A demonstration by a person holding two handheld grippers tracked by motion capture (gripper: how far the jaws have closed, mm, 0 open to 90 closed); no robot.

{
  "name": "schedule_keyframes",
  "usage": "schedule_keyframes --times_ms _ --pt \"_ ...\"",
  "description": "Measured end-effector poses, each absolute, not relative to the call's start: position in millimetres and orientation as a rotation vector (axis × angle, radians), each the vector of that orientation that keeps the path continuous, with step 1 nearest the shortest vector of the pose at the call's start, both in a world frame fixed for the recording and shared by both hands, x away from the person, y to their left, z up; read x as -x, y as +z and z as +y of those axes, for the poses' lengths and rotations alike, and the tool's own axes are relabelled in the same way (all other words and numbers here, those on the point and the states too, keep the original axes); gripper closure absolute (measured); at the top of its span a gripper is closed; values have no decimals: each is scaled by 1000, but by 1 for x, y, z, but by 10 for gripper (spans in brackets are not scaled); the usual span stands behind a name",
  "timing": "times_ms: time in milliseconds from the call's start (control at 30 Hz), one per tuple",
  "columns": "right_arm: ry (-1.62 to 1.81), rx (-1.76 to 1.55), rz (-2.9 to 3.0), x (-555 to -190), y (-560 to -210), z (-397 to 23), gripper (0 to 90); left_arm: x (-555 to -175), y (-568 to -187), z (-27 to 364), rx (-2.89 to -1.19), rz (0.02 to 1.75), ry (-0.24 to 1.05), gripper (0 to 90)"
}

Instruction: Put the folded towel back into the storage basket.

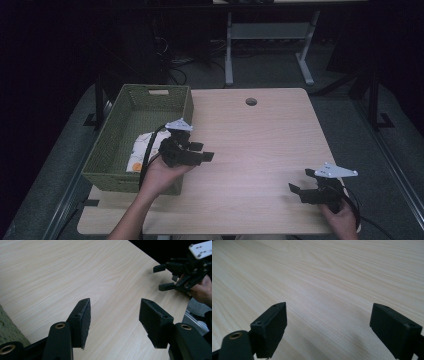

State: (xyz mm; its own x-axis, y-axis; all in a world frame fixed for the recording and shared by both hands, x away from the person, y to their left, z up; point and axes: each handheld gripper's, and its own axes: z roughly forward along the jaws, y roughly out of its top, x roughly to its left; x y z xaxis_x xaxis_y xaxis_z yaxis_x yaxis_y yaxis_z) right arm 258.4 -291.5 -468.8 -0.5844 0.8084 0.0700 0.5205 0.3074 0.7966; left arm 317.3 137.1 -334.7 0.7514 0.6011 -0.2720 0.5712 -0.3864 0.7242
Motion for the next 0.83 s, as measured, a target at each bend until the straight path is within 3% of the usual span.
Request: schedule_keyframes --times_ms 833 --pt "1157 -1198 2239 -255 -468 -291 139 -289 -367 98 -2096 813 -20 394"
